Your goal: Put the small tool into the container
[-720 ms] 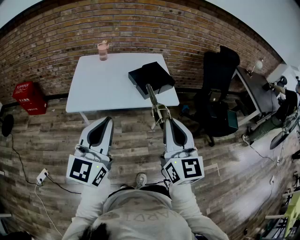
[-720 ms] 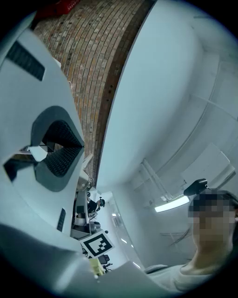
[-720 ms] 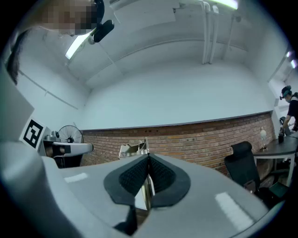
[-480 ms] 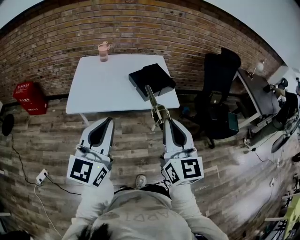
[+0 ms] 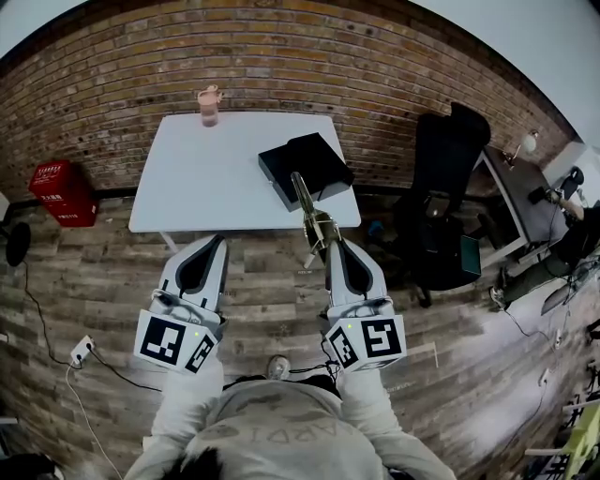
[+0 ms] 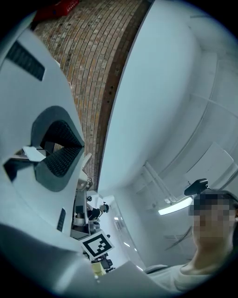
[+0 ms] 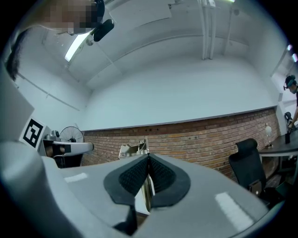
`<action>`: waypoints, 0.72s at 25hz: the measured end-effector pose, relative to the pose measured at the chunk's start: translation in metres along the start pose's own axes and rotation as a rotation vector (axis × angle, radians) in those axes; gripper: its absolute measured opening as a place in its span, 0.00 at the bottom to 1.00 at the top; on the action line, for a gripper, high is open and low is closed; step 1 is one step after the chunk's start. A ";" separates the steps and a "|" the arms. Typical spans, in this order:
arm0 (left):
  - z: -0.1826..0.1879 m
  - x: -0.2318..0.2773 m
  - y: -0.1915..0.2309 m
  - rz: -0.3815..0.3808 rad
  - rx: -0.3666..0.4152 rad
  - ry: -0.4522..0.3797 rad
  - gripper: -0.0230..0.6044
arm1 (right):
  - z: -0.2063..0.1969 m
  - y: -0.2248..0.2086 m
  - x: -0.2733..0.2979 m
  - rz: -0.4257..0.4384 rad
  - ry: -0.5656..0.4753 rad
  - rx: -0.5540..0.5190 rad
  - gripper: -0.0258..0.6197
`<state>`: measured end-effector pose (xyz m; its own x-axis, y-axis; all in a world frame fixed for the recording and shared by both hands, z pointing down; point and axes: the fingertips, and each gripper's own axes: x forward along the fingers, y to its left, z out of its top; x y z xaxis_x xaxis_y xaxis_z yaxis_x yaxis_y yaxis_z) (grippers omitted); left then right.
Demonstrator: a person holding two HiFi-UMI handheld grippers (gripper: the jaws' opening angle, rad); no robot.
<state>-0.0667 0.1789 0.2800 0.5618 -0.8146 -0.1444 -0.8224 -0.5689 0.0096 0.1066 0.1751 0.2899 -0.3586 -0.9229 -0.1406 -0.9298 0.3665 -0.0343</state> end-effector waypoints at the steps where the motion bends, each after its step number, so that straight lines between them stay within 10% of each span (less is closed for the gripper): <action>1: -0.001 0.004 -0.001 0.001 0.001 0.000 0.04 | -0.001 -0.004 0.002 0.004 -0.001 0.005 0.06; 18: -0.016 0.069 -0.029 0.047 -0.003 -0.002 0.04 | -0.009 -0.076 0.023 0.050 -0.018 0.061 0.06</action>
<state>-0.0030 0.1375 0.2861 0.5228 -0.8399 -0.1456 -0.8473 -0.5308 0.0197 0.1685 0.1247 0.2982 -0.4028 -0.9009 -0.1618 -0.9036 0.4195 -0.0864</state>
